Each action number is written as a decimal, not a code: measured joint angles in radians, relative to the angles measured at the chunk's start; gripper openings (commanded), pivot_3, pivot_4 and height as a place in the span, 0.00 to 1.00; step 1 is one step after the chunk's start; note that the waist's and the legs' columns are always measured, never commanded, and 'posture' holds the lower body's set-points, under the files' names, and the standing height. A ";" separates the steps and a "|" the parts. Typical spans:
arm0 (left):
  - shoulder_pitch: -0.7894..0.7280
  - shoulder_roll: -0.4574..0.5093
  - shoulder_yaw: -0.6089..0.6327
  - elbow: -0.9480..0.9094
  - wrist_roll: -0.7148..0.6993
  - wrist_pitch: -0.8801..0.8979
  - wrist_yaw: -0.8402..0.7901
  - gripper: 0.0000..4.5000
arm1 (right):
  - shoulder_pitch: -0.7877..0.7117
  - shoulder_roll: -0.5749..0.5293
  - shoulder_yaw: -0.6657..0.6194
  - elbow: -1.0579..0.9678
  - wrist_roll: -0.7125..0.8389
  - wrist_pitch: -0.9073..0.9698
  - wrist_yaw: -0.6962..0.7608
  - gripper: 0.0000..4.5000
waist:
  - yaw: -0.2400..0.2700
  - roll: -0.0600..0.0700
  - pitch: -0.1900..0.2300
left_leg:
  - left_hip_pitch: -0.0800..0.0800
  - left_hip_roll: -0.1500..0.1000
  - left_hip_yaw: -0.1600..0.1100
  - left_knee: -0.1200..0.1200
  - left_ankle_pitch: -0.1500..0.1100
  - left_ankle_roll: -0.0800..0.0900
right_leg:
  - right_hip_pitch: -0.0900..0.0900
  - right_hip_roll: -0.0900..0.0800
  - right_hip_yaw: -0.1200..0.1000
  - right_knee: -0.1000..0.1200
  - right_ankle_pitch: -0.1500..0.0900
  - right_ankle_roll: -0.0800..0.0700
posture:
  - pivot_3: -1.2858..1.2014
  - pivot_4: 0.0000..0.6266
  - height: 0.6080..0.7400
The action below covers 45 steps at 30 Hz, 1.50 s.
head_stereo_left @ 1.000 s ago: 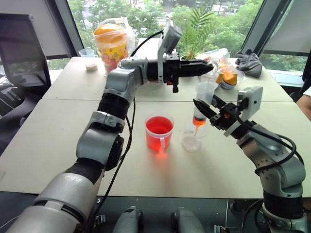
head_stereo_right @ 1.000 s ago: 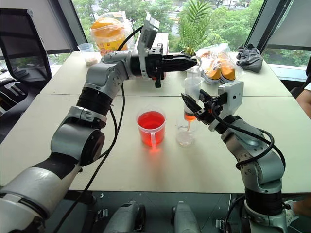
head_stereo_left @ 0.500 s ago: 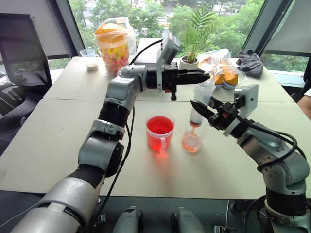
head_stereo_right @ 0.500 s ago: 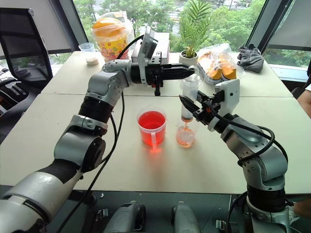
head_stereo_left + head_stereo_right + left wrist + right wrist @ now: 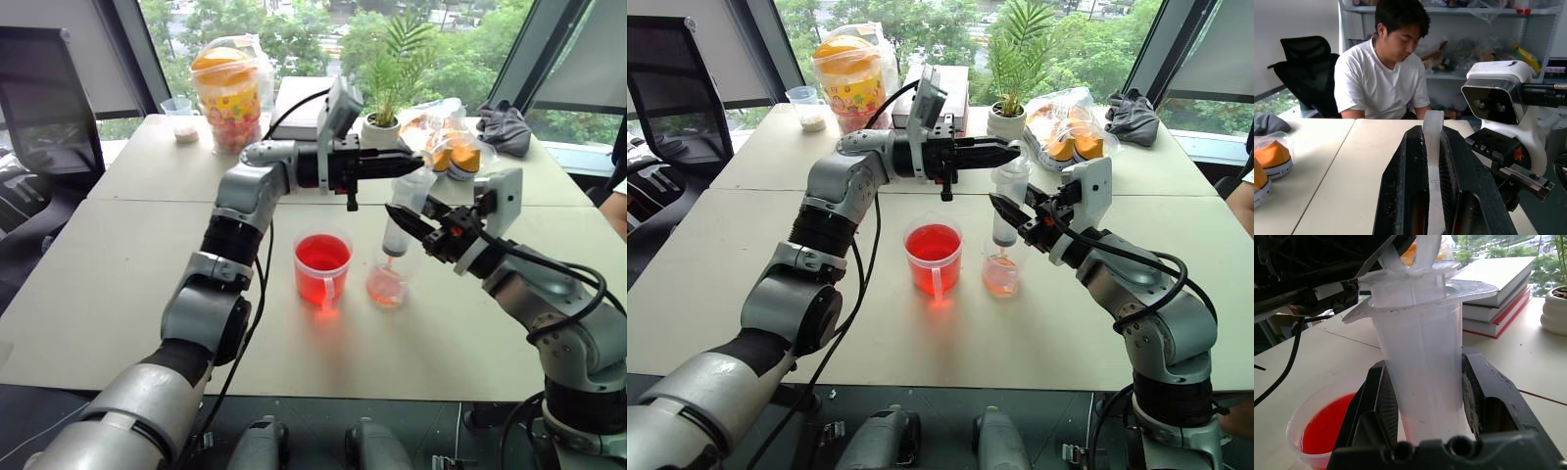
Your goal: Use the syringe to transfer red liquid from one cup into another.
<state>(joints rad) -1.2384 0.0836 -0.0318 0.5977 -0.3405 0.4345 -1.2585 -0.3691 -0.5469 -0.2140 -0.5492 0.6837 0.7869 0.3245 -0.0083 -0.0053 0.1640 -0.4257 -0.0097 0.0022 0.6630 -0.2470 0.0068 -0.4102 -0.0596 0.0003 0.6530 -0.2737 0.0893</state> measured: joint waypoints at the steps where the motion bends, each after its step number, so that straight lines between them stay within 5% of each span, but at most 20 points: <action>1: -0.011 0.004 0.000 0.007 -0.002 0.022 -0.001 0.48 | 0.000 0.001 -0.002 0.000 0.000 0.000 -0.005 0.31 | -0.001 0.000 0.000 | 0.000 0.000 0.000 0.000 0.000 0.000 | 0.000 0.000 0.000 0.000 0.000 0.000 | 0.52 0.24 1.00; 5: -0.023 0.024 -0.022 0.015 -0.002 0.062 -0.002 0.96 | 0.000 0.010 -0.003 -0.024 0.016 -0.009 -0.004 0.31 | -0.003 0.000 0.000 | 0.000 0.000 0.000 0.000 0.000 0.000 | 0.000 0.001 0.000 0.000 0.000 0.000 | 0.52 0.24 1.00; 6: -0.023 0.033 -0.024 0.016 -0.003 0.065 0.000 0.99 | 0.001 0.010 -0.003 -0.034 0.020 -0.010 -0.004 0.31 | -0.005 0.000 0.000 | 0.000 0.001 0.000 0.000 0.000 0.000 | 0.000 0.001 0.000 0.000 0.000 0.000 | 0.52 0.24 1.00; 14: 0.029 0.207 0.039 -0.102 -0.046 0.117 0.029 0.99 | -0.019 -0.011 -0.029 -0.025 0.069 0.038 -0.019 0.31 | -0.003 0.000 0.000 | 0.000 0.001 0.000 0.000 0.000 0.000 | 0.000 0.000 0.000 0.001 0.000 0.000 | 0.52 0.24 1.00; 24: 0.292 0.356 0.059 -0.374 -0.112 0.238 0.094 0.99 | -0.463 -0.297 -0.182 0.356 0.199 0.427 -0.159 0.31 | 0.005 0.001 0.000 | 0.000 0.001 -0.001 -0.001 0.000 0.000 | 0.001 -0.005 0.000 -0.003 0.000 -0.001 | 0.52 0.24 1.00; 33: 0.464 0.433 0.055 -0.539 -0.133 0.264 0.152 0.99 | -0.448 -0.507 0.250 0.748 -0.044 0.549 0.083 0.31 | -0.004 0.001 0.001 | 0.000 0.001 0.001 -0.002 0.000 0.001 | 0.000 -0.006 0.001 -0.004 0.000 -0.001 | 0.52 0.24 1.00; 39: 0.516 0.477 0.056 -0.610 -0.153 0.276 0.171 0.99 | -0.507 -0.492 0.470 0.920 -0.168 0.548 0.282 0.31 | -0.007 0.003 0.002 | -0.001 0.001 0.001 -0.002 0.000 0.001 | -0.001 -0.005 0.001 -0.004 0.000 -0.001 | 0.52 0.24 1.00; 45: 0.559 0.492 0.054 -0.665 -0.174 0.287 0.197 0.99 | -0.616 -0.385 0.521 1.109 -0.274 0.538 0.355 0.31 | -0.003 0.003 0.002 | -0.001 0.001 0.001 -0.002 0.000 0.000 | 0.000 -0.005 0.001 -0.004 0.000 -0.001 | 0.52 0.24 1.00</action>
<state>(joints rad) -0.6796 0.5761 0.0223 -0.0669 -0.5145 0.7212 -1.0612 -0.9847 -0.9319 0.3073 0.5600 0.4100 1.3250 0.6796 -0.0118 -0.0027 0.1656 -0.4263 -0.0087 0.0035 0.6615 -0.2474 0.0072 -0.4107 -0.0647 0.0013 0.6489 -0.2732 0.0883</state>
